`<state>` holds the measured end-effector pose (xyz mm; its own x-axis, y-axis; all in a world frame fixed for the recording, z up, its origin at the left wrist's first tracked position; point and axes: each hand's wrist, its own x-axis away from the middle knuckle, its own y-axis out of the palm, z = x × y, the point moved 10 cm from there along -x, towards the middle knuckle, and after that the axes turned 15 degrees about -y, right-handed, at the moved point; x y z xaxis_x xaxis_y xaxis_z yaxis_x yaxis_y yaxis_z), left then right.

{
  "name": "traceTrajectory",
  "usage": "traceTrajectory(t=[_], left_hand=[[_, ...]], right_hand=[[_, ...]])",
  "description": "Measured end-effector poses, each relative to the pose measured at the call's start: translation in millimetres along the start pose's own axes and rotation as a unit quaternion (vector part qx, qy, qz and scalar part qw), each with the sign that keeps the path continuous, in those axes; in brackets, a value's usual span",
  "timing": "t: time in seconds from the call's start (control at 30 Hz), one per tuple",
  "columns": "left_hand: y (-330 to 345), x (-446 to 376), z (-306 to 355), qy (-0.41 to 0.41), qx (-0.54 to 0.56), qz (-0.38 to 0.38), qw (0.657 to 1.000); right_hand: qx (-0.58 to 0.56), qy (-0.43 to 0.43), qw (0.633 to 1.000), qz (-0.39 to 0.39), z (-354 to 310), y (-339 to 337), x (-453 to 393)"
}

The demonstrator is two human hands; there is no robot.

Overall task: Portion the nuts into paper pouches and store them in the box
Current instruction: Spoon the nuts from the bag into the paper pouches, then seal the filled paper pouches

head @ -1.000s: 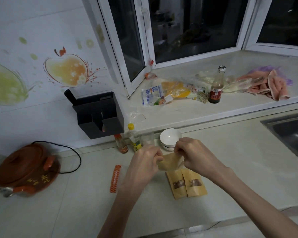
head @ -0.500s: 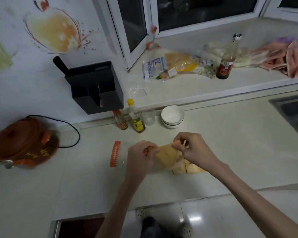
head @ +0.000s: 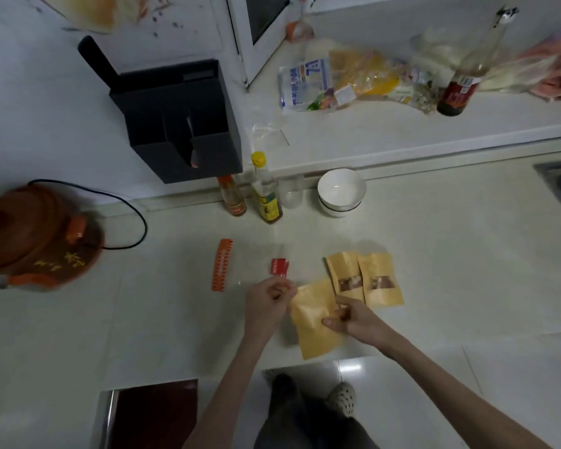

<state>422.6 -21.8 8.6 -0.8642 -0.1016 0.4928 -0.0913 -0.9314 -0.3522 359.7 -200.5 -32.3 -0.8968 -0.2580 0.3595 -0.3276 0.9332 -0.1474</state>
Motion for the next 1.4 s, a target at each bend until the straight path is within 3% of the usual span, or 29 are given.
traceTrajectory(t=[0.17,0.37,0.53,0.7,0.87,1.07,1.23,1.4], left_hand=[[6.1,-22.4,-54.4,-0.115,0.018,-0.048,0.992],[28.4,-42.2,-68.8,-0.197,0.086,-0.182,0.959],[21.2,-71.1,-74.3,-0.203,0.034,-0.156,0.966],[22.9,-85.1,-87.4,-0.177,0.009,-0.163,0.971],[22.2,-100.6,-91.1,-0.151,-0.039,-0.180,0.971],[15.6,-109.6,-73.1,-0.070,-0.153,-0.105,0.980],[66.7,-99.6,-42.8,0.002,-0.199,-0.173,0.964],[119.1,-104.0,-27.8,-0.021,-0.224,-0.202,0.953]], right_hand=[[0.017,0.111,0.991,0.077,38.8,11.8,-9.5],[0.019,0.107,0.985,0.136,19.2,13.8,-47.7],[0.097,0.098,0.973,0.184,8.6,4.4,-67.0],[0.177,0.095,0.961,0.192,4.3,5.2,-74.1],[0.154,0.097,0.964,0.194,11.3,8.0,-78.2],[0.204,0.168,0.957,0.123,38.0,5.4,-59.3],[0.154,0.181,0.970,0.056,56.8,-0.8,-35.9],[0.170,0.184,0.967,0.054,67.7,-38.1,-21.5]])
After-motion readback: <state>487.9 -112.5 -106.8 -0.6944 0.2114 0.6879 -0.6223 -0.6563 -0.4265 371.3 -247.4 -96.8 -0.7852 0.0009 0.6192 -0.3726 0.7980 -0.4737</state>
